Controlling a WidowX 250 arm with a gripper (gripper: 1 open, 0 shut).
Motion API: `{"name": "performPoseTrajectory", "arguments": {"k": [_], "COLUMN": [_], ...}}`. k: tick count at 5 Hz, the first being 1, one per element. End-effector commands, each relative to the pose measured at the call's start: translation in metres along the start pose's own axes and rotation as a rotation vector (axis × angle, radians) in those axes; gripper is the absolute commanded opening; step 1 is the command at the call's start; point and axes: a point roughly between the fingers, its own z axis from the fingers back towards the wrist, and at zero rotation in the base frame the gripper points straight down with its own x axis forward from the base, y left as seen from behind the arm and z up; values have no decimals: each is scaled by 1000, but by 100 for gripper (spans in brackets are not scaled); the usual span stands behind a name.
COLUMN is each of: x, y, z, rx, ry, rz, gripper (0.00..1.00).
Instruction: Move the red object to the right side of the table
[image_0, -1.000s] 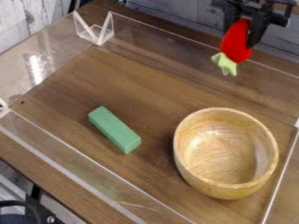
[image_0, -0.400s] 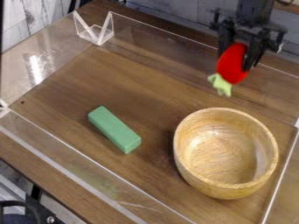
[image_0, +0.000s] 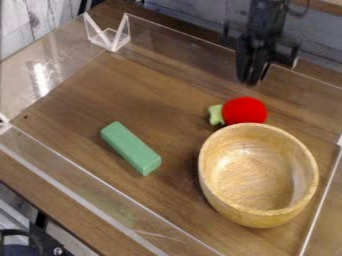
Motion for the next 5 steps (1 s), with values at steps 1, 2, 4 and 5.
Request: {"name": "performPoseTrajectory", "arguments": {"k": [1,2,4,5], "x": [6,9,6,6], "y": [6,14,13,7], "z": [-2,-19,-26,-24], "rx": [-7,-13,-12,-4], "ry": [-34,-21,-20,-16], "rz": [10,12,-18,-46], "gripper": [0,0,0,0]}}
